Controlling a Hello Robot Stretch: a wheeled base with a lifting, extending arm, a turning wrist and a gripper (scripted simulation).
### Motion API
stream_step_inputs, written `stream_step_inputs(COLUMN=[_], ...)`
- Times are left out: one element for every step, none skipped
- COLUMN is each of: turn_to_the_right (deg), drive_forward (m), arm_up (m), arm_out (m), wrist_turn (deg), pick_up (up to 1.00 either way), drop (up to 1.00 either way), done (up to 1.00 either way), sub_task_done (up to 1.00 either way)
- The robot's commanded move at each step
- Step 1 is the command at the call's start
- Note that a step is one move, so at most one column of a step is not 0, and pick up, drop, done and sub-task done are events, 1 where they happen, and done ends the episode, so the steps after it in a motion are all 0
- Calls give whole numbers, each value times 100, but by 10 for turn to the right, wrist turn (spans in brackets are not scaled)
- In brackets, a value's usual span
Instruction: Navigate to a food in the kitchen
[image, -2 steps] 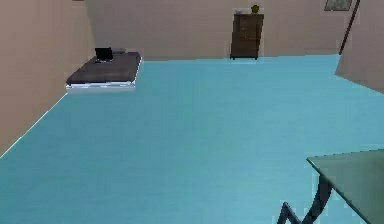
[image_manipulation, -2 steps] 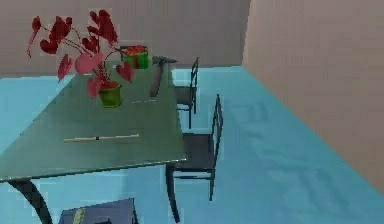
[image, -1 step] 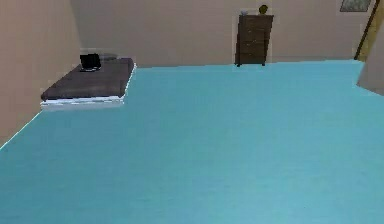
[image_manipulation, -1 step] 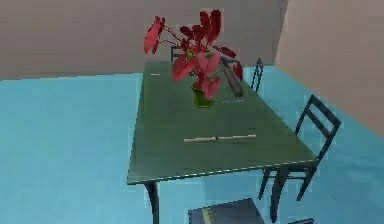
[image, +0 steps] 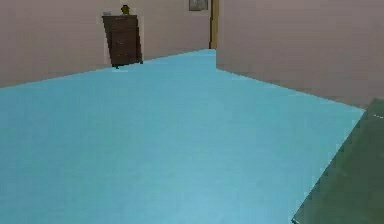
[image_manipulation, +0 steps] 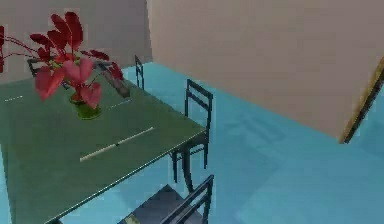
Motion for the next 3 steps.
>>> stream_step_inputs(turn_to_the_right=[0,0,0], drive_forward=[100,100,100], arm_up=[0,0,0], arm_out=[0,0,0], wrist_turn=[0,0,0], pick_up=[0,0,0], drop=[0,0,0], done=[0,0,0], sub_task_done=[0,0,0])
